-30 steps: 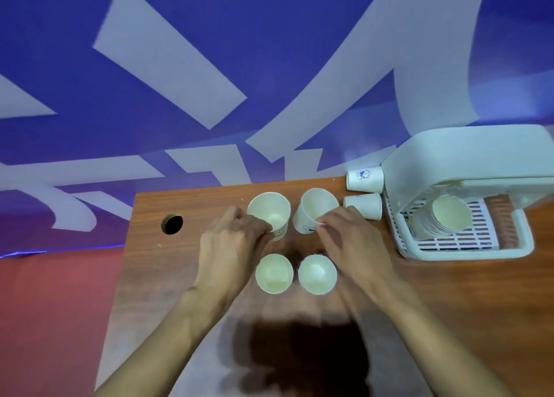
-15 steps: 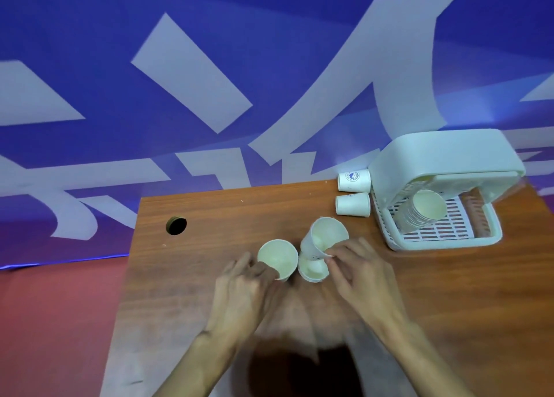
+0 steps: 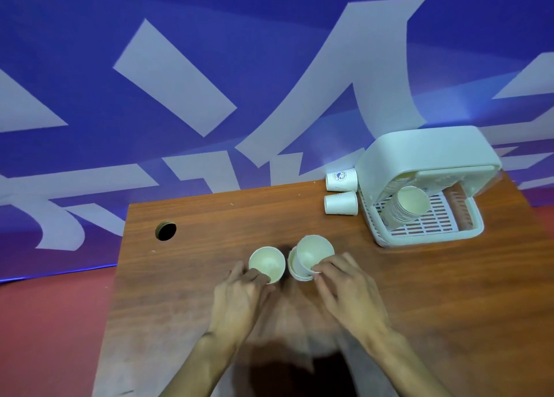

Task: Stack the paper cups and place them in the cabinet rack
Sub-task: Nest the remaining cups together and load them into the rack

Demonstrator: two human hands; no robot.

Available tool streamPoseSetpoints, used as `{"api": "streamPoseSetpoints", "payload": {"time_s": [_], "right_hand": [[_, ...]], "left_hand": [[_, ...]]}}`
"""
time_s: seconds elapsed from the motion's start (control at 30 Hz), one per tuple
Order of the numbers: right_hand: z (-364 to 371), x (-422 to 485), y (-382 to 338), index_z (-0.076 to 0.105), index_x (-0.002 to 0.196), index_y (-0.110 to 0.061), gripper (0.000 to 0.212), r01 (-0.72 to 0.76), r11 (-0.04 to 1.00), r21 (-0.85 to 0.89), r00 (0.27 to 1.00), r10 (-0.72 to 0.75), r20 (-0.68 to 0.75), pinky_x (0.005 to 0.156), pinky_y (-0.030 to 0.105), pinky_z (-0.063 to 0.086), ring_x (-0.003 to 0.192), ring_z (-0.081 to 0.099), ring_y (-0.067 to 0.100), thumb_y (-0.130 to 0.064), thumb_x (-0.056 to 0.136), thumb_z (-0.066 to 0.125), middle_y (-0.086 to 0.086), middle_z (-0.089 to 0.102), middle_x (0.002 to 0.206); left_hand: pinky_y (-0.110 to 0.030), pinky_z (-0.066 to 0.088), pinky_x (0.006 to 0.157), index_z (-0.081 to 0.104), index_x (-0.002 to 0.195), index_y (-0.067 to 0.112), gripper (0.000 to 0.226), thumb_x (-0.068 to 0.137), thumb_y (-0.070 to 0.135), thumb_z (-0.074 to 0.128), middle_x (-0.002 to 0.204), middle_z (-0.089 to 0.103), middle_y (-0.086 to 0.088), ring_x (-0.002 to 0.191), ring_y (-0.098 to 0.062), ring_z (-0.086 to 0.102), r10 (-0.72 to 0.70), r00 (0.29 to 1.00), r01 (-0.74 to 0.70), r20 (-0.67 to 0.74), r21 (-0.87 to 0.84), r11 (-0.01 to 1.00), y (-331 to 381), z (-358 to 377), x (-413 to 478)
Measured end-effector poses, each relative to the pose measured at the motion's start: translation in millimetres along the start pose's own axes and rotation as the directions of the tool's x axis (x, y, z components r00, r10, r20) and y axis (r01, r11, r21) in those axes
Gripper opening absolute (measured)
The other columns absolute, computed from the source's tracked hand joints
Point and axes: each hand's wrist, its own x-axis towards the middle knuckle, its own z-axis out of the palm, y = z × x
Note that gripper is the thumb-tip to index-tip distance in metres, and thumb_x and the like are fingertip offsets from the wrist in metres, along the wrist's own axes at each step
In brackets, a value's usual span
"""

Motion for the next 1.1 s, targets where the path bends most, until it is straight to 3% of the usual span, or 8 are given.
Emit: {"api": "streamPoseSetpoints", "payload": {"time_s": [0.13, 0.27, 0.37, 0.67, 0.83, 0.97, 1.1], "right_hand": [[20.7, 3.9, 8.7, 0.067, 0.097, -0.028, 0.024, 0.026, 0.999, -0.021, 0.997, -0.024, 0.078, 0.069, 0.027, 0.049, 0.094, 0.052, 0.013, -0.039, 0.098, 0.046, -0.015, 0.059, 0.096], [46.0, 10.4, 20.8, 0.068, 0.090, -0.027, 0.035, 0.028, 0.998, -0.063, 0.983, -0.016, 0.181, 0.060, 0.033, 0.050, 0.092, 0.048, 0.014, -0.041, 0.096, 0.036, -0.014, 0.060, 0.094], [57.3, 13.2, 26.6, 0.069, 0.088, -0.025, 0.039, 0.006, 0.999, -0.037, 0.971, 0.003, 0.238, 0.062, 0.035, 0.049, 0.089, 0.045, 0.016, -0.042, 0.096, 0.034, -0.014, 0.061, 0.090], [59.8, 12.5, 28.7, 0.066, 0.095, -0.031, 0.027, -0.015, 0.995, -0.101, 0.968, 0.040, 0.247, 0.058, 0.031, 0.050, 0.090, 0.047, 0.013, -0.045, 0.097, 0.043, -0.017, 0.058, 0.095], [59.6, 10.3, 35.5, 0.063, 0.096, -0.030, 0.025, 0.084, 0.992, -0.093, 0.974, -0.062, 0.217, 0.058, 0.032, 0.051, 0.087, 0.052, 0.013, -0.042, 0.099, 0.041, -0.014, 0.055, 0.095], [59.8, 9.5, 35.3, 0.061, 0.103, -0.031, 0.018, 0.087, 0.995, -0.046, 0.970, -0.075, 0.230, 0.063, 0.034, 0.052, 0.091, 0.056, 0.015, -0.039, 0.099, 0.047, -0.014, 0.054, 0.102], [35.9, 17.7, 34.5, 0.062, 0.115, -0.036, 0.023, 0.065, 0.997, 0.040, 0.988, -0.070, 0.137, 0.066, 0.024, 0.049, 0.096, 0.062, 0.003, -0.043, 0.096, 0.050, -0.020, 0.059, 0.118]], "left_hand": [[-0.023, 0.020, 0.042, 0.059, 0.055, 0.022, 0.031, 0.065, 0.038, 0.085, 0.053, 0.051, 0.009, 0.073, -0.015, 0.050, -0.025, 0.996, 0.022, 0.082, 0.035, 0.999, -4.9, 19.7, 15.5], [-0.025, 0.036, 0.045, 0.071, 0.066, 0.023, 0.014, 0.075, 0.032, 0.078, 0.060, 0.061, 0.010, 0.075, -0.018, 0.045, -0.055, 0.995, 0.064, 0.086, -0.114, 0.991, -12.8, 32.8, 26.0], [-0.034, 0.047, 0.057, 0.074, 0.076, 0.022, 0.015, 0.085, 0.031, 0.068, 0.066, 0.065, 0.007, 0.079, -0.017, 0.034, -0.067, 0.987, 0.090, 0.143, -0.160, 0.983, -13.5, 38.6, 26.2], [-0.031, 0.047, 0.056, 0.067, 0.067, 0.023, 0.015, 0.079, 0.026, 0.077, 0.062, 0.060, 0.011, 0.073, -0.016, 0.037, -0.028, 0.998, 0.035, 0.052, -0.138, 0.990, -17.0, 53.2, 27.6], [-0.032, 0.047, 0.062, 0.060, 0.070, 0.024, 0.021, 0.090, 0.032, 0.060, 0.068, 0.056, 0.014, 0.076, -0.017, 0.039, -0.019, 1.000, 0.022, 0.024, -0.156, 0.988, -19.7, 61.6, 25.5], [-0.030, 0.046, 0.061, 0.060, 0.070, 0.023, 0.019, 0.085, 0.026, 0.071, 0.068, 0.056, 0.013, 0.076, -0.018, 0.040, -0.032, 0.998, 0.040, 0.048, -0.172, 0.984, -14.9, 53.0, 25.1], [-0.021, 0.041, 0.058, 0.069, 0.080, 0.030, 0.020, 0.075, 0.048, 0.074, 0.074, 0.062, 0.018, 0.082, -0.012, 0.052, -0.007, 0.995, 0.016, 0.098, -0.092, 0.996, -18.9, 28.2, 33.8]]}}
